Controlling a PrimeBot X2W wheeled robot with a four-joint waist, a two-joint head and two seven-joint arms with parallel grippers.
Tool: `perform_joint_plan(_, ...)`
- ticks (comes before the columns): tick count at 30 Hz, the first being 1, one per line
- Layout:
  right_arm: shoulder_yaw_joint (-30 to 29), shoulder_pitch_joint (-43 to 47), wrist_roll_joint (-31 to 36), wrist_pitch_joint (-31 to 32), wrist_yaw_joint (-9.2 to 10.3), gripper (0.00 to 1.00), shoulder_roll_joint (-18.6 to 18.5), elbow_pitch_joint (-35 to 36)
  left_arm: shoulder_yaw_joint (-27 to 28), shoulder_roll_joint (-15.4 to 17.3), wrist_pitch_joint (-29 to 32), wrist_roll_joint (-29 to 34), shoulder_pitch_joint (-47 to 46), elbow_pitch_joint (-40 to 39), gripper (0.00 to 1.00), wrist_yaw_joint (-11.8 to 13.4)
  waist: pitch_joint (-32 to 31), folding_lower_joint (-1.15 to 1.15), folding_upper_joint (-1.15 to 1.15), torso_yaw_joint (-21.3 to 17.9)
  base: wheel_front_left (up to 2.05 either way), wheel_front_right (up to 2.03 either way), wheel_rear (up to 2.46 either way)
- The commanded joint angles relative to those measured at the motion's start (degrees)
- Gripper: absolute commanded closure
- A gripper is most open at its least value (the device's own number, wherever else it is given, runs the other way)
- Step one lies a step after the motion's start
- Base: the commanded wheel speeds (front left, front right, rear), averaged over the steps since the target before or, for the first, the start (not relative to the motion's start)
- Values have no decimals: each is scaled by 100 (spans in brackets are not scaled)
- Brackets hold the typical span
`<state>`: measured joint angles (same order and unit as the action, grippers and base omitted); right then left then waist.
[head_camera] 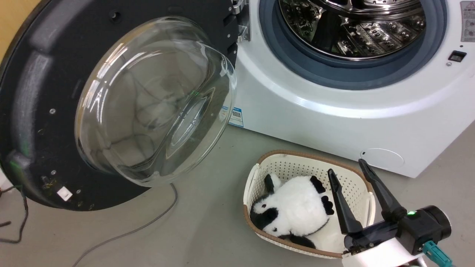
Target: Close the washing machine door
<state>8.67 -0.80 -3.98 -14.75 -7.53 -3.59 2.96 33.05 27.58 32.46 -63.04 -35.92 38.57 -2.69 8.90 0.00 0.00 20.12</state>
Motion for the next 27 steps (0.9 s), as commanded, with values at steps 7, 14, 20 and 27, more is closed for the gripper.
perform_joint_plan(7,24,-23,5,-25,4,0,3,-35,143,-156,1107,-679,156,-176,100,-111,-153,0,0,-51,0,0,0)
perform_joint_plan(14,54,54,-49,-25,4,0,37,-110,-8,-448,2279,-1161,695,-772,100,-153,-457,0,0,-65,0,0,0)
perform_joint_plan(20,43,147,-127,-25,4,0,61,-176,-195,-976,2955,-1438,1343,-1489,100,17,-723,0,0,-125,0,0,0)
perform_joint_plan(27,-51,234,-304,-25,4,0,69,-209,-558,-1737,3386,-1558,2128,-2547,100,236,-885,0,0,-319,0,0,0)
